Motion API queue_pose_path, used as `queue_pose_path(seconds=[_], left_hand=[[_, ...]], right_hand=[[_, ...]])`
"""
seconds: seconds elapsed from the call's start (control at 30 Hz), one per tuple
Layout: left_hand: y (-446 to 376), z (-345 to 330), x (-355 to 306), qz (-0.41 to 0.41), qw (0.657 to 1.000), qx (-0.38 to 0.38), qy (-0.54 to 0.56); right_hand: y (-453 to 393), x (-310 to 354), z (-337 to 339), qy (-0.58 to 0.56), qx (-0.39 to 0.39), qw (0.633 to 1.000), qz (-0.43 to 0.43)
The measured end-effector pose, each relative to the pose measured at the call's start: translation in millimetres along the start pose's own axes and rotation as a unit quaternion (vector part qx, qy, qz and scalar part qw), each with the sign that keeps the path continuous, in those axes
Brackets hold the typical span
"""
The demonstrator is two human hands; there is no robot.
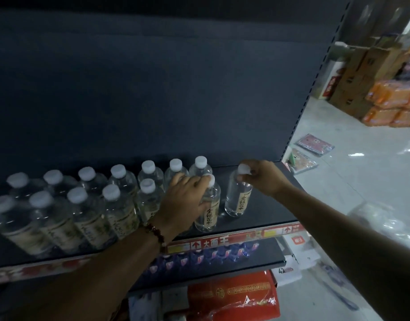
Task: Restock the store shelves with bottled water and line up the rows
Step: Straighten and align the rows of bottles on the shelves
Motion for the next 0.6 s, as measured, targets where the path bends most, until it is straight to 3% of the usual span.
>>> queue_pose_path(seconds=[0.23, 0.6], left_hand=[[0, 6, -4, 0.031, 0.998, 0.051, 0.008], [10, 9, -17, 0.05, 0.997, 0.041, -0.042]], right_hand=[[2, 28, -5, 0.016, 0.067, 0.994, 0.081], [22, 12, -18, -0.016, 0.035, 0.998, 0.057]])
Point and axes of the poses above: each hand's wrist, its own y-axis away from the middle knuckle, its own z-axis out of the back of the hand, x = y × z, the point moved 4 cm from there along -y, towards the middle knuckle, and after that the axes turned 10 degrees about z, right-handed, at the moved point
